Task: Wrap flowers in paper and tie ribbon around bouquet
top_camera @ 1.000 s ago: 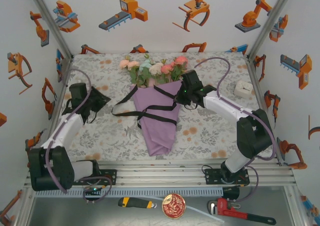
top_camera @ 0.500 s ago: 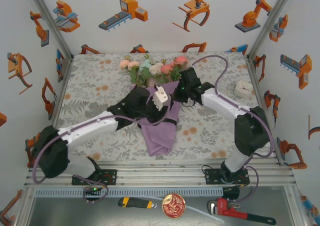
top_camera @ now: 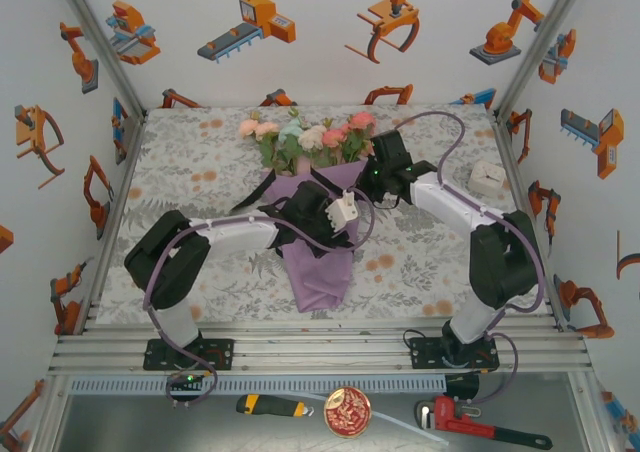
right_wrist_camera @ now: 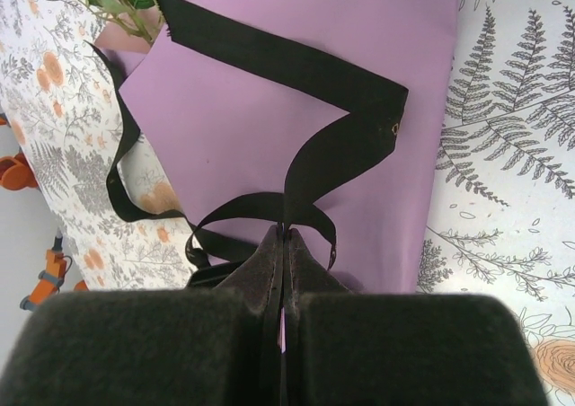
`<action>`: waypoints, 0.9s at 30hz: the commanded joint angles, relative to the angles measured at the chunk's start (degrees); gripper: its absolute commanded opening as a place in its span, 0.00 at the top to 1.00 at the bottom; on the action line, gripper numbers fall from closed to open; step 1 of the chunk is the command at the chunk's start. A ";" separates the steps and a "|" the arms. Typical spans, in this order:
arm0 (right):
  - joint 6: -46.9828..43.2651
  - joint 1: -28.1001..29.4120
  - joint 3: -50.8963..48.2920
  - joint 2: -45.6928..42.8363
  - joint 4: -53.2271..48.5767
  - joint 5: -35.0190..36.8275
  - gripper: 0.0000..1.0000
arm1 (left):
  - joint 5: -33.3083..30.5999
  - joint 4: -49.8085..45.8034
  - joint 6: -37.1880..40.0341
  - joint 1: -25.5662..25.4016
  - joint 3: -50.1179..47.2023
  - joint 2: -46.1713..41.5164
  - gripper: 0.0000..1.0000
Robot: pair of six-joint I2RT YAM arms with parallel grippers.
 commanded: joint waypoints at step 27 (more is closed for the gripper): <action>-8.78 1.60 -11.06 1.20 0.44 -15.19 0.99 | 4.06 6.81 -6.21 0.29 -3.26 -10.01 1.00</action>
